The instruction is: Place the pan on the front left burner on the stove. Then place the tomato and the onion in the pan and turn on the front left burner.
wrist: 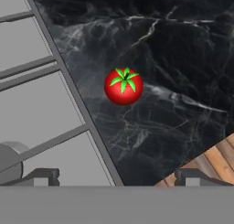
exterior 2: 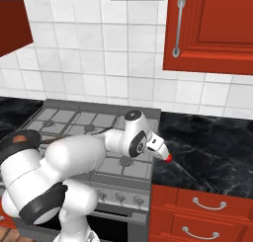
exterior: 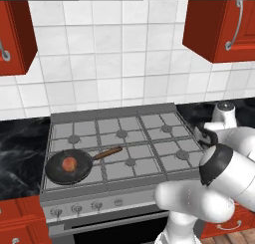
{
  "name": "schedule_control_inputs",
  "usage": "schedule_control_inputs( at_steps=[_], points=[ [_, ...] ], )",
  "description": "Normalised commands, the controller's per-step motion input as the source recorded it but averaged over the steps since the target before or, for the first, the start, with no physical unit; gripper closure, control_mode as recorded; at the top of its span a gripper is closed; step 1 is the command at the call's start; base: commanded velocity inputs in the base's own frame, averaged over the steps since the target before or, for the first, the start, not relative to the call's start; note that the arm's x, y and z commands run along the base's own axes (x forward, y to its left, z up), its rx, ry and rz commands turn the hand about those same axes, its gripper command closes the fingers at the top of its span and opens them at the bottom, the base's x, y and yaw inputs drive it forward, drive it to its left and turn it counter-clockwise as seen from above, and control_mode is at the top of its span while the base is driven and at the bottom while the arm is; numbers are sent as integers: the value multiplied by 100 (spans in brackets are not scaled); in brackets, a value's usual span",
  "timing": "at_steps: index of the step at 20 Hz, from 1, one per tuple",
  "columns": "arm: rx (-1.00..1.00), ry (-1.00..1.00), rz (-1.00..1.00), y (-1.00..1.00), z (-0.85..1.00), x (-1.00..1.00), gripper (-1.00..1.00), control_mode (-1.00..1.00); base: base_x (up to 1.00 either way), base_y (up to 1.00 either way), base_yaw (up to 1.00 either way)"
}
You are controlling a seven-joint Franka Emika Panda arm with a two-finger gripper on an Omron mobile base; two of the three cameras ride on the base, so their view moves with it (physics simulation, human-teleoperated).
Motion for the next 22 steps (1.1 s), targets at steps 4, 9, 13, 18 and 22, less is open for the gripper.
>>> schedule_control_inputs(
  at_steps=[4,9,13,18,22],
  points=[
    [0,5,0,-15,-12,10,-100,-100,0,0,0],
    [0,3,0,-32,-21,0,-100,-100,0,0,0],
    [0,1,0,-27,-18,2,-100,-100,0,0,0],
    [0,0,0,0,-13,20,-100,-100,0,0,0],
    [0,0,0,0,-13,29,-100,-100,0,0,0]
  ],
)
